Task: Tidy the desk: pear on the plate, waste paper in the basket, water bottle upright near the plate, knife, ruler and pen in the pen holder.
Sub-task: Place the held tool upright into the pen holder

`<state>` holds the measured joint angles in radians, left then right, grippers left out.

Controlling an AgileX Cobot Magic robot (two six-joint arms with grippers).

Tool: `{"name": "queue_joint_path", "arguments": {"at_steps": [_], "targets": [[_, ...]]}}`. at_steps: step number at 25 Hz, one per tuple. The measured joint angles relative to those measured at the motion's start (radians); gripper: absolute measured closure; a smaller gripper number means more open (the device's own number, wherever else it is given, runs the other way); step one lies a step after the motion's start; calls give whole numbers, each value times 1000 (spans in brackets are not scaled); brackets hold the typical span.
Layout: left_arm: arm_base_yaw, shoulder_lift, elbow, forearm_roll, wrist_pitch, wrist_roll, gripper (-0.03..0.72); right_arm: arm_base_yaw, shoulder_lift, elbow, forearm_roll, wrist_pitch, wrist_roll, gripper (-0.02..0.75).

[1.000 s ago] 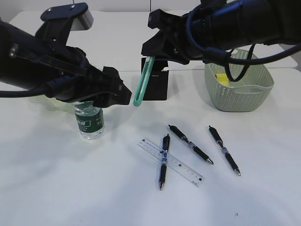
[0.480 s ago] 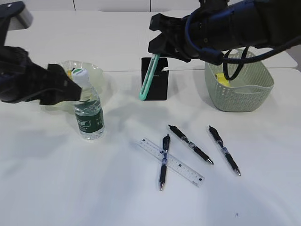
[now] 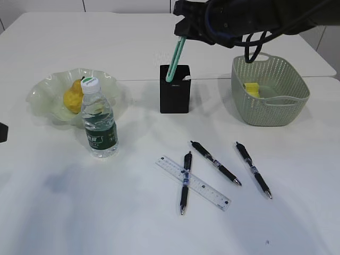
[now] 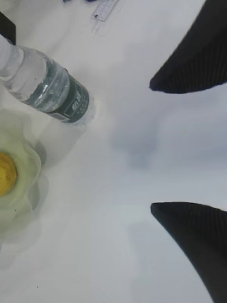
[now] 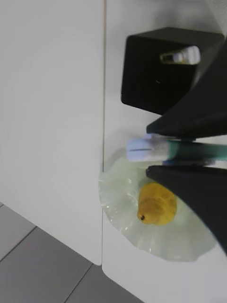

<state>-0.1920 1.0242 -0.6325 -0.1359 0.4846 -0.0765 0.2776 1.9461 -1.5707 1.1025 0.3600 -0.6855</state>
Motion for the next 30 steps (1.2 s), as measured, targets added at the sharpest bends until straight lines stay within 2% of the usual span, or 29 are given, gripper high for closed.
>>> {"name": "queue_joint_path", "arguments": {"at_steps": [15, 21, 30], "targets": [[7, -133, 14, 42, 91, 0, 181, -11, 279, -380, -273, -6, -13, 632], [7, -143, 14, 59, 109, 0, 181, -11, 345, -450, -288, -43, -13, 632], [7, -143, 14, 39, 111, 0, 181, -11, 412, -455, -288, -99, -26, 632]]}}
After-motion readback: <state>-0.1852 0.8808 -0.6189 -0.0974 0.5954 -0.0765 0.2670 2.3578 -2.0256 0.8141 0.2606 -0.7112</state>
